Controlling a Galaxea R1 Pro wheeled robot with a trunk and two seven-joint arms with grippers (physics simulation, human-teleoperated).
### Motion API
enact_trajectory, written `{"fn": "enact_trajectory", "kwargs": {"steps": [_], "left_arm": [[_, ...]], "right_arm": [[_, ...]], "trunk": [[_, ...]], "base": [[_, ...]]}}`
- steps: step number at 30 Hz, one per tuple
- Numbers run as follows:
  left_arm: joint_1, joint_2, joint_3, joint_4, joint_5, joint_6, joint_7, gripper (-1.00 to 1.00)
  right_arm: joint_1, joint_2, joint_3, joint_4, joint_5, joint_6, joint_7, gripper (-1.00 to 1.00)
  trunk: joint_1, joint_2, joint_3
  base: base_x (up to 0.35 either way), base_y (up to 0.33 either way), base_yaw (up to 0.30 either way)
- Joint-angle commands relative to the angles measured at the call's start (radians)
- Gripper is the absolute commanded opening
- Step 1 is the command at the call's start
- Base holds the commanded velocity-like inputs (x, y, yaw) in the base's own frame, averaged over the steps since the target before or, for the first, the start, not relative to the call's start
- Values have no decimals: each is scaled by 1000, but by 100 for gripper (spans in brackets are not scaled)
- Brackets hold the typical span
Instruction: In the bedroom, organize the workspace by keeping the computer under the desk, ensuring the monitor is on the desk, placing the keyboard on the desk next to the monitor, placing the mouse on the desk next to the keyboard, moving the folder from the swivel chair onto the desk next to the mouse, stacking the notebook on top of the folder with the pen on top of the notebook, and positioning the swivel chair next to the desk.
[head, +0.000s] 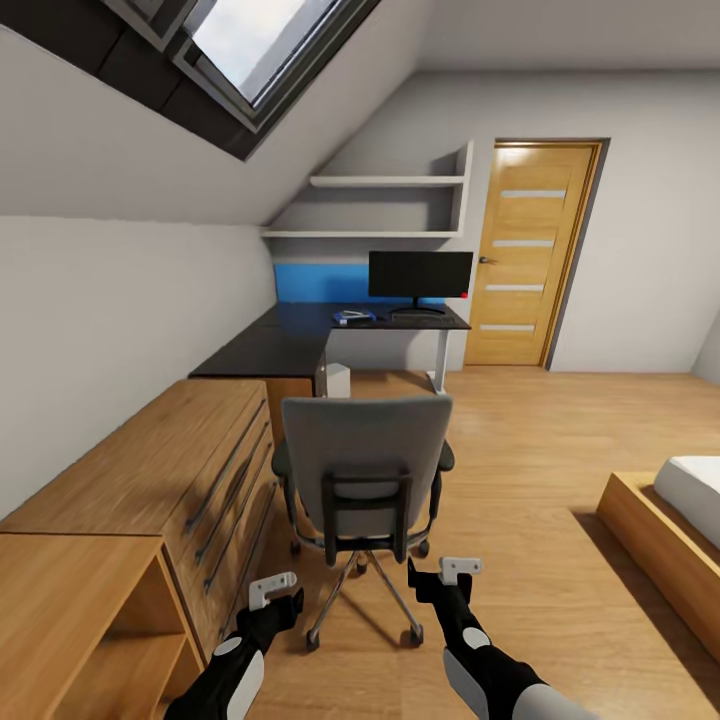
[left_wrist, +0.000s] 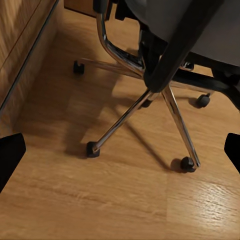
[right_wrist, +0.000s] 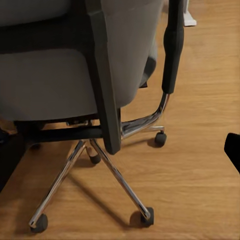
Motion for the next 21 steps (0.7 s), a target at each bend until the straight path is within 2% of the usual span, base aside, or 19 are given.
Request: {"fn": "enact_trajectory", "kwargs": {"steps": [1, 21], "left_arm": [[-1, -1, 4, 1, 0, -3, -1, 100], [-1, -1, 4, 1, 0, -3, 4, 100]], "right_arm": [[-1, 0, 9, 1, -4, -3, -7, 100], [0, -1, 9, 1, 16, -28, -8, 100]], "trunk": [[4, -8, -4], [81, -148, -67]], "base": [[0, 0, 0], [0, 0, 0]]}}
